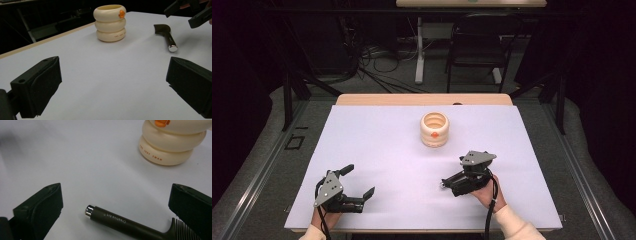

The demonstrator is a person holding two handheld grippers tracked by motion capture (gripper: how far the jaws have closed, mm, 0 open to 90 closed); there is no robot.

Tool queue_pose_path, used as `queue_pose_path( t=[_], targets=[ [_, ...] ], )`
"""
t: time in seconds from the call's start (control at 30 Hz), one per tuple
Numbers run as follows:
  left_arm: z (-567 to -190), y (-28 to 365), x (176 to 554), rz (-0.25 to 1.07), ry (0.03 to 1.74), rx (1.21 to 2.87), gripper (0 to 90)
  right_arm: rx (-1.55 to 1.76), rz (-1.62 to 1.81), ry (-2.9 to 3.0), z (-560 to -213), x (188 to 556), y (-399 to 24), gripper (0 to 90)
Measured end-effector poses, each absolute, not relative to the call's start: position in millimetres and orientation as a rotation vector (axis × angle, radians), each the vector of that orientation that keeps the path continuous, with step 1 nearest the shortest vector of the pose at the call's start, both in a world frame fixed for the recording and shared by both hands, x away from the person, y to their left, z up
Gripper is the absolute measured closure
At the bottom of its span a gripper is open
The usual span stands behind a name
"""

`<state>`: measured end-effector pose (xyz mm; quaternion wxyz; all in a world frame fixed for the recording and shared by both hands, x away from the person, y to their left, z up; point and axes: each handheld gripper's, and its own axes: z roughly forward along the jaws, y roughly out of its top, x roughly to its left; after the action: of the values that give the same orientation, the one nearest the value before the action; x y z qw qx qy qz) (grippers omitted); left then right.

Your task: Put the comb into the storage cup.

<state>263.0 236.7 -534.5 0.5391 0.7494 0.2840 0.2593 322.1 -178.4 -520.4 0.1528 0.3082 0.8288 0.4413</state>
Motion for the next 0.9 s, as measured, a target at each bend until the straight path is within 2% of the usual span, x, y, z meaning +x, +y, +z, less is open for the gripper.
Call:
queue_pose_path(
  t=[0.17, 0.23, 0.27, 0.3, 0.37, 0.4, 0.43, 0.47, 0.5, 0.67, 0.73, 0.9],
  targets=[
    [-534.5, 237.4, 263.4, 0.618, 0.681, 1.784, 0.1, 0.882, 1.247, 2.399, -520.9, 327.5, -171.2, 0.0],
    [-534.3, 237.6, 263.4, 0.622, 0.680, 1.786, 0.1, 0.883, 1.221, 2.410, -521.5, 329.6, -167.5, 8.3],
    [-534.4, 237.4, 263.4, 0.620, 0.681, 1.786, 0.1, 0.883, 1.221, 2.410, -521.5, 329.6, -167.5, 8.3],
    [-534.6, 237.4, 263.5, 0.618, 0.682, 1.785, 0.1, 0.875, 1.213, 2.420, -521.7, 330.2, -166.6, 15.7],
    [-534.5, 237.6, 263.7, 0.619, 0.681, 1.786, 0.1, 0.872, 1.188, 2.425, -522.9, 331.1, -163.5, 22.0],
    [-534.7, 237.3, 263.9, 0.616, 0.686, 1.787, 0.2, 0.872, 1.174, 2.423, -523.7, 331.4, -161.4, 37.8],
    [-534.7, 237.2, 264.0, 0.616, 0.690, 1.789, 0.2, 0.872, 1.174, 2.423, -523.7, 331.4, -161.4, 37.8],
    [-534.8, 237.5, 264.2, 0.616, 0.689, 1.789, 0.2, 0.872, 1.175, 2.424, -523.9, 331.2, -160.8, 43.5],
    [-534.7, 237.7, 264.3, 0.616, 0.691, 1.788, 0.3, 0.873, 1.171, 2.419, -524.1, 331.5, -160.3, 55.7],
    [-534.5, 238.9, 264.8, 0.623, 0.693, 1.786, 0.3, 0.872, 1.109, 2.461, -528.1, 333.4, -155.9, 83.6],
    [-534.3, 238.9, 264.6, 0.626, 0.694, 1.786, 0.6, 0.884, 1.070, 2.467, -530.9, 333.8, -152.2, 90.0],
    [-533.8, 240.7, 264.7, 0.634, 0.706, 1.778, 0.8, 0.876, 1.019, 2.502, -535.6, 331.8, -146.8, 90.0]
  ],
)
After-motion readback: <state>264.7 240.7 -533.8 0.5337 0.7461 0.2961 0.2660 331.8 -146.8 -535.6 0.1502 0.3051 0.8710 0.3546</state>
